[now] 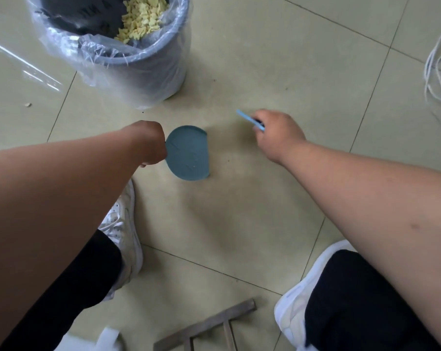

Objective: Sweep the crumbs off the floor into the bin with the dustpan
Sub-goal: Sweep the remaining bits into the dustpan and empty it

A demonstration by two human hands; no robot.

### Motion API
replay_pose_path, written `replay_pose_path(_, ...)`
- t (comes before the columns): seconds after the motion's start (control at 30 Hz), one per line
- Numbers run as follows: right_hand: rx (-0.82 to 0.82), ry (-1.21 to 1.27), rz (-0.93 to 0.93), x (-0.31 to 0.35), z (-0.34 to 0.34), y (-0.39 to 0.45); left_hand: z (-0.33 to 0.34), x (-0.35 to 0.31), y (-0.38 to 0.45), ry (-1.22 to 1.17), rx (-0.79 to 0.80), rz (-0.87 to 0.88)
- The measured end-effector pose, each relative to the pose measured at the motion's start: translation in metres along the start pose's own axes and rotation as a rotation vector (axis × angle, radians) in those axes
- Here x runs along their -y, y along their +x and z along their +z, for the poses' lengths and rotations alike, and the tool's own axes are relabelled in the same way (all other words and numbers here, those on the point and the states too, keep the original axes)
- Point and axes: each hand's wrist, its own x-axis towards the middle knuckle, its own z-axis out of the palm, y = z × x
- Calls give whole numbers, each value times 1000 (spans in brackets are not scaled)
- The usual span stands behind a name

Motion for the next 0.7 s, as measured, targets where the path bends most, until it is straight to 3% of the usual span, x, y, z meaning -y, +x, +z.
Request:
replay_pose_path(0.2, 49, -99, 376, -63, -7, -16, -2, -9, -3, 19, 2, 19)
replay_pose_path(0.37, 135, -129, 464, -69, 8, -36, -1, -11, 1, -42, -17, 21)
replay_pose_path(0.47, 193, -142, 392, -42, 24, -40, 2, -12, 2, -60, -27, 18)
replay_pose_path(0.7, 220, 80, -18, 49, 58, -46, 8, -8, 5, -78, 8, 16)
